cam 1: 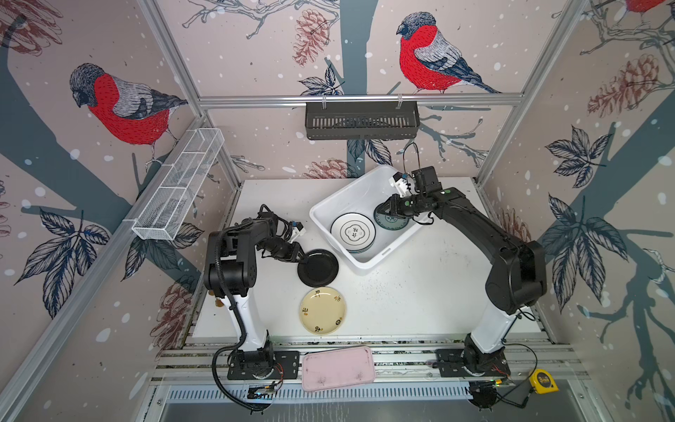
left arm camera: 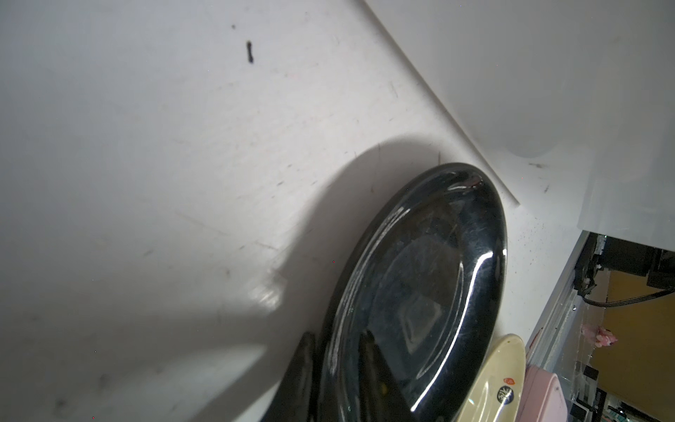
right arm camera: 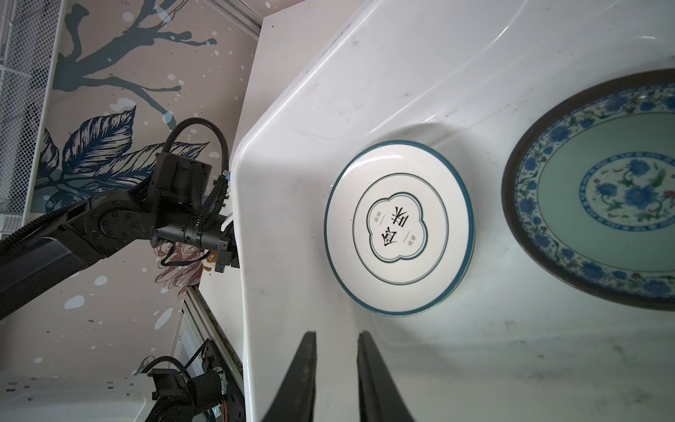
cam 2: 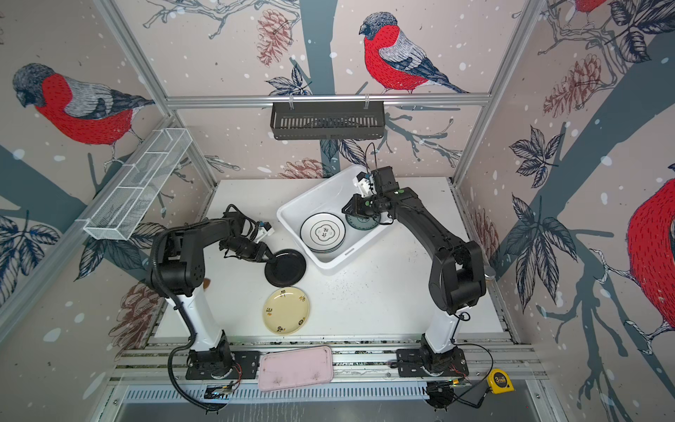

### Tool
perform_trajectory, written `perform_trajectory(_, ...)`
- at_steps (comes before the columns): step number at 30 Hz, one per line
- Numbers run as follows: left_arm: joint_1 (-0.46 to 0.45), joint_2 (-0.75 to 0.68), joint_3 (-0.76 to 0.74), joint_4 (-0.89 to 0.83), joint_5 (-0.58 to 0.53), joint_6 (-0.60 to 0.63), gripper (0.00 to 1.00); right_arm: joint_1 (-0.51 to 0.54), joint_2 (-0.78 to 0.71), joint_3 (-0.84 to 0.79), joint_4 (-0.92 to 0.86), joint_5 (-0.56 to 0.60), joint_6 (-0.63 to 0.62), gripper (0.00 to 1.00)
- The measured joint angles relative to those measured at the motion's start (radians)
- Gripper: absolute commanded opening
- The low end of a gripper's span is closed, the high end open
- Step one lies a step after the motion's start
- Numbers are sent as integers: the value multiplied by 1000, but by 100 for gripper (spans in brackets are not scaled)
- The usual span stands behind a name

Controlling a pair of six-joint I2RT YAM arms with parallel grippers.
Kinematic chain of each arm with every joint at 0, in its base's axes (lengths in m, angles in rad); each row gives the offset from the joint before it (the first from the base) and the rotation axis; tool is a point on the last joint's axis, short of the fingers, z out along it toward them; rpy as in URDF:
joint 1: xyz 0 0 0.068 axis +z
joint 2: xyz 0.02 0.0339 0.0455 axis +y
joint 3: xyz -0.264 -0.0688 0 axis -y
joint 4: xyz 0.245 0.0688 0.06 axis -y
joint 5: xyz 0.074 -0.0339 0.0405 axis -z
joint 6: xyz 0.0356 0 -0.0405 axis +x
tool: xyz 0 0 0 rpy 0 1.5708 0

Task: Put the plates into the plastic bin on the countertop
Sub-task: 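Close the left gripper on the black plate's rim and tilt it upright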

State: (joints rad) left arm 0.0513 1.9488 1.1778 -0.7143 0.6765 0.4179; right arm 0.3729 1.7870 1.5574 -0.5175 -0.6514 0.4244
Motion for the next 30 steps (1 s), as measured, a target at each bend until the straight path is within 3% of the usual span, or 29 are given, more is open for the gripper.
perform_trajectory(5,0,-4,-8,10,-2,-2,19,-1,0,-1,2,0,0,23)
perform_trajectory(20,5,-11,-5,20,-24,-28,0,-8,31,23,3,-7,0,22)
perform_trajectory(30,37,-37,40,3,-51,-39,0,-15,58,57,3,-21,-1,22)
